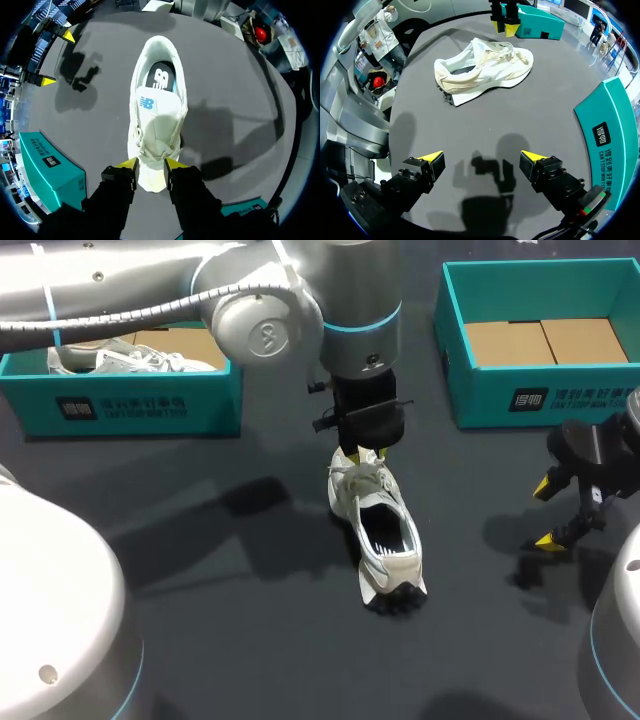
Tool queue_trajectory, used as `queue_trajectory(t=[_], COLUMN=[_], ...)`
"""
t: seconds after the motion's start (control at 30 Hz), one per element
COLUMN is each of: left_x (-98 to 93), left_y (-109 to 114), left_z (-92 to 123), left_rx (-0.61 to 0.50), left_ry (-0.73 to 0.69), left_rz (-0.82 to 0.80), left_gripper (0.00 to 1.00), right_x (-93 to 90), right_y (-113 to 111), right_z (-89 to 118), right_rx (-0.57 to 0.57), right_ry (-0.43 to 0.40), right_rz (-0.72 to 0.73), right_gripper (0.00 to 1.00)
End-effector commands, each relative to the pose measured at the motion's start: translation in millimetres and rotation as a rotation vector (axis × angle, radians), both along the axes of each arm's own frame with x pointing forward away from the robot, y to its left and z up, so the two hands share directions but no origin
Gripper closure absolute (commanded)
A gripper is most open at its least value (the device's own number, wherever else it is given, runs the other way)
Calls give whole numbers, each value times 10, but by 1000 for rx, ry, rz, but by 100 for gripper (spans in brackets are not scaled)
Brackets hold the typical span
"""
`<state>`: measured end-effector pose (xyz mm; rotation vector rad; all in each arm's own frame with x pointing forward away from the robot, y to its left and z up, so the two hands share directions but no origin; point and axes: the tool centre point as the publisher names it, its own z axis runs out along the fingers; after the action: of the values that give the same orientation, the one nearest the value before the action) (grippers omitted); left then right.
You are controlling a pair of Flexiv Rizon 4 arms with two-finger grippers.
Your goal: Take the shoe out of the shoebox, open the shoe tongue, remove and reinsert the insole, then place the shoe into the shoebox
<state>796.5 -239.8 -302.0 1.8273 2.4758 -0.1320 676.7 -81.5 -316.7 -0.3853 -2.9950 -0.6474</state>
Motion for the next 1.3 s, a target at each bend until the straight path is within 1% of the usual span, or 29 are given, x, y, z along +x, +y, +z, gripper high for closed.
queue_trajectory(t=[0.03, 0.23, 0.3, 0.4, 0.53, 0.63, 0.83, 0.93, 1.07, 1.23, 1.3], left_x=[-89, -320, -403, -518, -647, -676, -593, -576, -620, -720, -753], left_y=[51, 8, -6, -37, -72, -65, -34, -55, -112, -181, -173], left_z=[16, -101, -148, -241, -391, -391, -120, -72, -187, -437, -468], left_rx=[-13, -8, -12, -22, -20, -26, -75, -81, -71, -35, -32], left_ry=[6, 36, 48, 81, 109, 125, 75, 61, 66, 88, 100], left_rz=[-18, -67, -78, -91, -101, -105, -97, -96, -102, -112, -119], left_gripper=[69, 72, 75, 77, 77, 80, 78, 76, 75, 75, 75], right_x=[-20, -20, -20, -20, -20, -20, -20, -20, -20, -20, -20], right_y=[-4, -4, -4, -4, -4, -4, -4, -4, -4, -4, -4], right_z=[2, 2, 2, 2, 2, 2, 2, 2, 2, 2, 2], right_rx=[-1, -1, -1, -1, -1, -1, -1, -1, -1, -1, -1], right_ry=[-3, -3, -3, -3, -3, -3, -3, -3, -3, -3, -3], right_rz=[-1, -1, -1, -1, -1, -1, -1, -1, -1, -1, -1], right_gripper=[0, 0, 0, 0, 0, 0, 0, 0, 0, 0, 0])
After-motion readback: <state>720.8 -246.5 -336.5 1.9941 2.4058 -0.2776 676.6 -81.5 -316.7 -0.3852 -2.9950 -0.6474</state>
